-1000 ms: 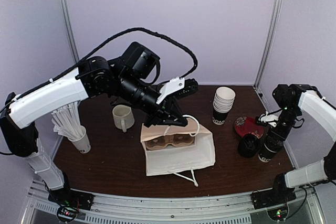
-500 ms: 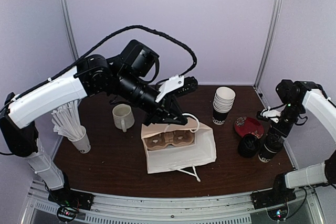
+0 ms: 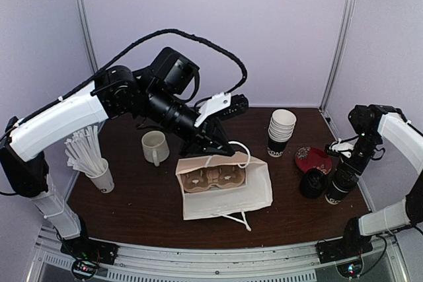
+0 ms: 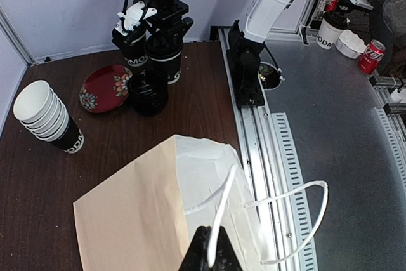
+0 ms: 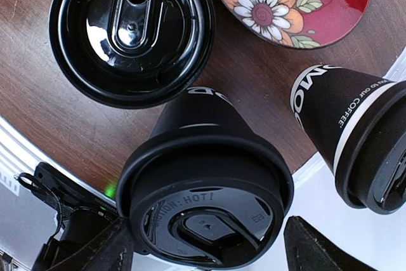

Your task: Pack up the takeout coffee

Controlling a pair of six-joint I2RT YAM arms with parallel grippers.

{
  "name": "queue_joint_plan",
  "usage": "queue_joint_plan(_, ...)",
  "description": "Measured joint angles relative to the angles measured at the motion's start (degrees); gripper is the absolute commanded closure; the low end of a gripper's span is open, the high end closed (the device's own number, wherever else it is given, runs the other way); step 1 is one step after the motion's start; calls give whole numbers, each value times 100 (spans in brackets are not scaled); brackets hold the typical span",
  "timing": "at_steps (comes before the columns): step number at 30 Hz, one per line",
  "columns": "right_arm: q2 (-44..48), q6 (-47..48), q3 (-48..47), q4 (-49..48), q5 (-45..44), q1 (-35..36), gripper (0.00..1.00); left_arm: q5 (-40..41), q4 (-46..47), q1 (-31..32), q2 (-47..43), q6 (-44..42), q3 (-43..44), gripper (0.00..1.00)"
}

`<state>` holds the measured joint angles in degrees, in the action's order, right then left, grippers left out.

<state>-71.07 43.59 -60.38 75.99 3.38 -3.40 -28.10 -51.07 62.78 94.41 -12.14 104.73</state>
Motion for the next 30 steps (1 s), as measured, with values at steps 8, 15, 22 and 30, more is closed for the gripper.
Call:
queue_joint_plan(8, 2, 17, 118, -85, 39, -2, 17, 2, -4, 0, 0, 0, -2, 100)
queue_joint_plan(15, 2, 22, 162, -90, 92, -7, 32, 7, -7, 0, 0, 0, -2, 100)
queue_joint_plan(22, 192, -28, -22, 208, 129, -20, 33, 7, -11, 0, 7, -2, 4, 100)
queue_joint_plan(30, 1128, -2, -1974, 1156, 1196, -22, 33, 79, -46, 0, 186, 2, 278, 100)
